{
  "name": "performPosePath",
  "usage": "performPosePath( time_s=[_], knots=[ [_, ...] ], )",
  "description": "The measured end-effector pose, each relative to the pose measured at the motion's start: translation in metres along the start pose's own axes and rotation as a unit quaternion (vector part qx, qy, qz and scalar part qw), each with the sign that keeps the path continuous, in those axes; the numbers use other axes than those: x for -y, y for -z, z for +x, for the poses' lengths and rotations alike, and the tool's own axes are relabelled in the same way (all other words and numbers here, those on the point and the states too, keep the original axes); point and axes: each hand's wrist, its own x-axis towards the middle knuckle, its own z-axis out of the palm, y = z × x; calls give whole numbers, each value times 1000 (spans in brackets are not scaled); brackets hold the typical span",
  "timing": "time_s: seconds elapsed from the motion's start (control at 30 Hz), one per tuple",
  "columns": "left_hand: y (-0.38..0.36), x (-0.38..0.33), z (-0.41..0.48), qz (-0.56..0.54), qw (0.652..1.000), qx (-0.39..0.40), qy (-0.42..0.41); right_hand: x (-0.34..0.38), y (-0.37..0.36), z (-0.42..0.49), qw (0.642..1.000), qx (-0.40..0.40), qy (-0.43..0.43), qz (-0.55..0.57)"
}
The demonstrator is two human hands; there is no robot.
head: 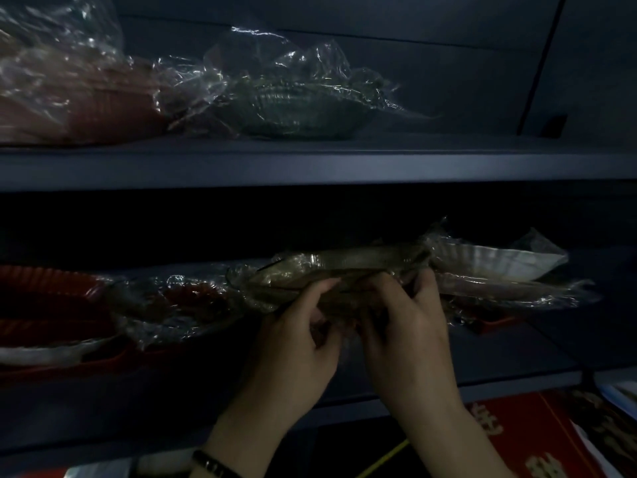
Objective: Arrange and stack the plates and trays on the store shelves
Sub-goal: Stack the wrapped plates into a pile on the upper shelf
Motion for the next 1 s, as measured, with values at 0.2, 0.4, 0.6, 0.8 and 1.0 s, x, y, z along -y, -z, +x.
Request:
performPosePath(
  time_s=[0.2, 0.4, 0.6, 0.8, 1.0],
  knots=[
    [5, 0, -12, 17, 1000, 4, 19, -15, 30, -8, 999, -13, -10, 49],
    [30, 3, -22, -30, 997, -5, 73, -59, 57, -13, 989, 52, -122, 71],
    [50, -2, -34, -10, 997, -12, 79, -63, 42, -17, 987, 80, -108, 88],
    [60, -5, -48, -6, 996, -55, 70, -35, 38, -19, 988, 74, -82, 104],
    [80, -15, -65, 44, 990, -128, 30, -7, 49, -22, 982, 103, -87, 134]
  ],
)
